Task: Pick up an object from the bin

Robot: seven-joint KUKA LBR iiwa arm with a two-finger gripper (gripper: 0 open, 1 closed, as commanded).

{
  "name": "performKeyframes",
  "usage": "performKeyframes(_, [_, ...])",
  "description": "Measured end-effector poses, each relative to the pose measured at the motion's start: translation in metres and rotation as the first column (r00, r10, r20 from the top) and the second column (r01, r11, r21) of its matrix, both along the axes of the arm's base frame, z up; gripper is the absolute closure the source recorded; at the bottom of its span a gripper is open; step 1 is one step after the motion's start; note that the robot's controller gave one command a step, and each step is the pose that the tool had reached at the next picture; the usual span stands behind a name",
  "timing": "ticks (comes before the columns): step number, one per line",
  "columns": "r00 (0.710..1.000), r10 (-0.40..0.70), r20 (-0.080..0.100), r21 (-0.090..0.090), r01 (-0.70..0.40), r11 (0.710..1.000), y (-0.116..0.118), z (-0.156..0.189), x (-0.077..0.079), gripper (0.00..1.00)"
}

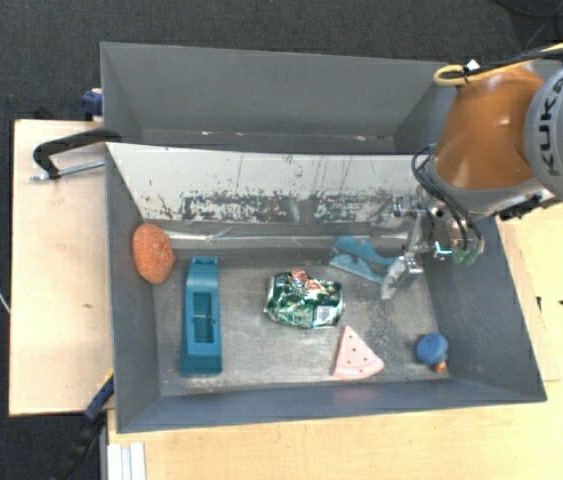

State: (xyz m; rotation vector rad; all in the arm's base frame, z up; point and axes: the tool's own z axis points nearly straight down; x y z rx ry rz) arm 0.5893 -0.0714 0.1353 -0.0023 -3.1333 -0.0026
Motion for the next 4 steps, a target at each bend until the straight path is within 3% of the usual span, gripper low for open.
performKeyframes(1, [1.0,0.001,0.006,-0.001,-0.001,1.0,0.0,0.004,0.001,0.0])
performKeyframes(2, [0.989,-0.147,0.007,-0.001,0.147,0.989,-0.003,-0.058,0.012,1.0])
performKeyframes(3, [0.989,-0.147,0.008,-0.001,0.147,0.989,-0.003,-0.058,0.012,1.0])
performKeyframes(4, [0.991,-0.132,0.019,0.0,0.132,0.991,-0.004,0.119,0.002,1.0])
